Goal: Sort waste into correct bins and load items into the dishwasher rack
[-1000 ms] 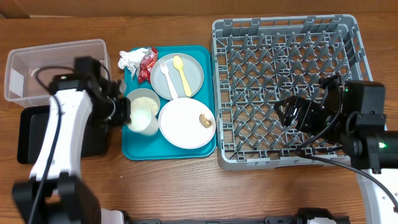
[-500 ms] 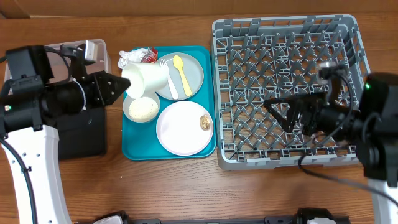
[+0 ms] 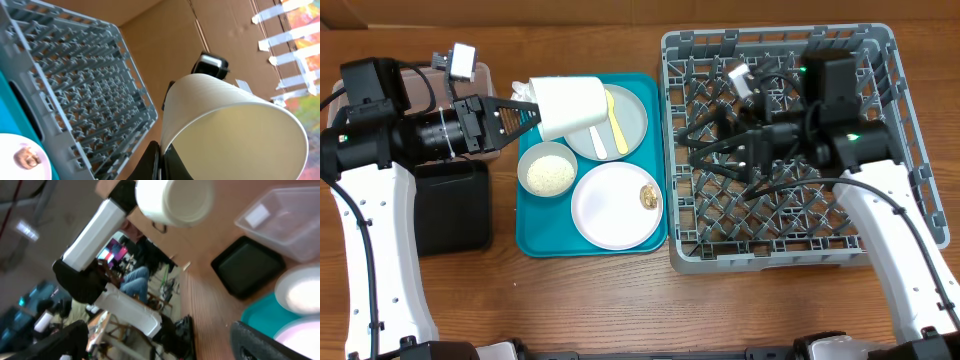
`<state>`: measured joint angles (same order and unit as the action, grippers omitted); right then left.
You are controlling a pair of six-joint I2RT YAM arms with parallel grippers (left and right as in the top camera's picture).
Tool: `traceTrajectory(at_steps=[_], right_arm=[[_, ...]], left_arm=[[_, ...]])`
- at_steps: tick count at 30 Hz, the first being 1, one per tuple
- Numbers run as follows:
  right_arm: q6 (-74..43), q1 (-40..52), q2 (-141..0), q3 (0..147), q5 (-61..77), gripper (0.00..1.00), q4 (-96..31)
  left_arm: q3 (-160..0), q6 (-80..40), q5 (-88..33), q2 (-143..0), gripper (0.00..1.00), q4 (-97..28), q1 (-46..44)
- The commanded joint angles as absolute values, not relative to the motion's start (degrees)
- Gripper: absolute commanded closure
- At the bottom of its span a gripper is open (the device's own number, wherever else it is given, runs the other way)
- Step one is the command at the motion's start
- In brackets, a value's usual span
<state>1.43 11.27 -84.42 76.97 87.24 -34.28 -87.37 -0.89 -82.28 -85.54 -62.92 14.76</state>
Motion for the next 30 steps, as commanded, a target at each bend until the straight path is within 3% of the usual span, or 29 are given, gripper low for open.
traceTrajectory(at_steps=[1,9,11,13,30], right_arm=[[-9.7,14.0,-84.4,78.1,85.3,0.10,-24.5],[-25.7,18.9,-84.6,78.1,67.9,0.18,-17.1],[-25.8,20.3,-84.6,78.1,66.8,0.34,-15.5],[-25.7,21.5,-84.9,78.1,66.0,0.20,-14.0],[-28.8,22.2,-85.0,78.1,75.2,0.21,-0.6]], left_arm=[[-87.8,1.5,-83.9,-85.7,0.96,-62.8,11.1],[-87.8,1.5,-76.6,-85.7,0.96,-62.5,4.5],[-87.8,1.5,-75.6,-85.7,0.96,-62.3,4.0],[-87.8,1.5,-75.7,-85.7,0.96,-62.3,4.0],[-87.8,1.1,-86.0,-85.7,0.96,-56.3,3.9]])
